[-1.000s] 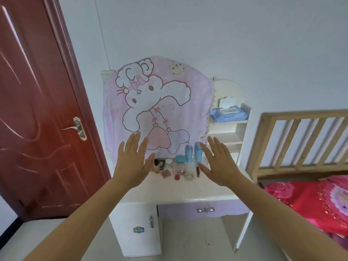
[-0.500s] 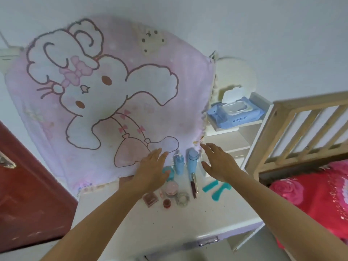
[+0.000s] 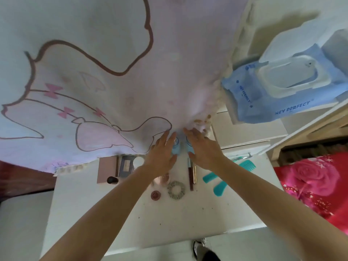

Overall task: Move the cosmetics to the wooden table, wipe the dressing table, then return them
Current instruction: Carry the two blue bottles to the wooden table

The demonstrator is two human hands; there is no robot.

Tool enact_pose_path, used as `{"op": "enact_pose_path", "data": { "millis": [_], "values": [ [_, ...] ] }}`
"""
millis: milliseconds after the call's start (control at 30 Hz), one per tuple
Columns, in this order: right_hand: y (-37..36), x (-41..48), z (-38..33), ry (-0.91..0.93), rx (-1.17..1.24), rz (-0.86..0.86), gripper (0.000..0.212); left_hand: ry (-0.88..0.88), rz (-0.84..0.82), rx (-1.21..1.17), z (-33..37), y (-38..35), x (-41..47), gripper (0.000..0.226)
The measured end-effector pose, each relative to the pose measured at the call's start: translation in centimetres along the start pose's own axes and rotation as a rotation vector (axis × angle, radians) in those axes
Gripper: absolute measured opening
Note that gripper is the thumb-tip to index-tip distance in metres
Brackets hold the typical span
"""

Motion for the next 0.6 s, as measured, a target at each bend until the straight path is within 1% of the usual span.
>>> {"op": "enact_pose_path", "data": {
  "millis": [100,167,200,267,333,433,500,600],
  "values": [
    [-1.3,0.7,0.6,-0.021,0.013,-0.024,0.081,0.043,-0.032,-0.012,0.4,-1.3,1.6,0.078],
    [-1.8,0.8,1.2,-0.061,0.041,0.011,0.078,0.088,-0.001,-0.065,0.3,-1.5,2.0,0.067],
    [-2.2,0.7,1.6,-0.095,0.091,0.023,0.077,0.109,0.028,-0.092,0.2,-1.6,1.9,0.059],
    [-3.1,0.4,2.2,-0.147,0.266,0.043,0.078,0.148,0.058,-0.143,0.0,-2.0,1.6,0.046],
    [-3.6,0.3,2.5,-0.137,0.39,0.082,0.076,0.18,0.063,-0.198,-0.3,-2.5,1.5,0.04],
    [-3.5,0.0,2.8,-0.108,0.419,0.128,0.068,0.192,0.097,-0.242,-0.5,-2.6,1.3,0.034],
    [-3.2,-0.7,3.1,-0.135,0.442,0.171,0.063,0.211,0.132,-0.292,-0.7,-2.4,0.7,0.033],
    [-2.3,-2.0,2.9,-0.151,0.47,0.275,0.059,0.266,0.25,-0.439,-1.5,-0.9,-1.4,0.035]
  ]
}}
Point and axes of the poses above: each hand's wrist, its own x-axis towards the middle knuckle, its own y-axis out of the back of the hand, z = x × y, the point moved 8 cm from there along x, towards the middle knuckle, and after that the axes turned 10 degrees about y, right-handed, at the moved point
